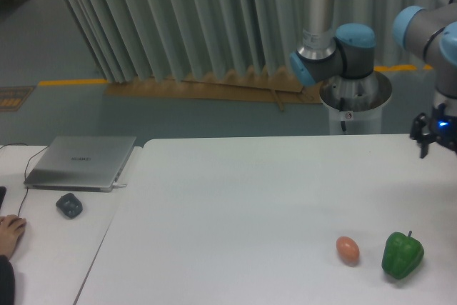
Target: Place the red pepper on the table
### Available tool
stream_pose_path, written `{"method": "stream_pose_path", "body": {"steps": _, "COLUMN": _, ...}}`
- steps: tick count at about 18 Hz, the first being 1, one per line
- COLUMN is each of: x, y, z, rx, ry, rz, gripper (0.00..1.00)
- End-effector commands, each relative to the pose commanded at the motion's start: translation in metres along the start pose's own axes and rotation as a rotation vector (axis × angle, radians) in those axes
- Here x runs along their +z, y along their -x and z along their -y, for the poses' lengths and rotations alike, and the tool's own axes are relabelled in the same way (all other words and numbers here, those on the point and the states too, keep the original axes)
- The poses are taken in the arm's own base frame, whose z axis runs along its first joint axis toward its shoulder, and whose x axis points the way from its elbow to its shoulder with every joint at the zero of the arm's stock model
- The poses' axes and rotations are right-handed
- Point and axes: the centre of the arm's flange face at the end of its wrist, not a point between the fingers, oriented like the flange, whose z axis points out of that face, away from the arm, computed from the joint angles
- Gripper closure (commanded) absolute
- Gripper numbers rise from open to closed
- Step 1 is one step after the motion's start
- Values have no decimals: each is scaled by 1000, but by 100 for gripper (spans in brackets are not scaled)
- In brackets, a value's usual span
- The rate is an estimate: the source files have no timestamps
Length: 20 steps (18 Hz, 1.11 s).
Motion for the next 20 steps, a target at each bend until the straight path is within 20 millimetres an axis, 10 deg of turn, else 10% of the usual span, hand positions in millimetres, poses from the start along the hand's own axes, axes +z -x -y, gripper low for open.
{"method": "stream_pose_path", "body": {"steps": 4, "x": 30, "y": 42, "z": -21, "rx": -34, "ry": 126, "rz": 23, "gripper": 0}}
{"method": "stream_pose_path", "body": {"steps": 14, "x": 25, "y": 125, "z": -10, "rx": -106, "ry": 64, "rz": 297, "gripper": 0}}
{"method": "stream_pose_path", "body": {"steps": 20, "x": 79, "y": 149, "z": -22, "rx": -161, "ry": 148, "rz": 267, "gripper": 0}}
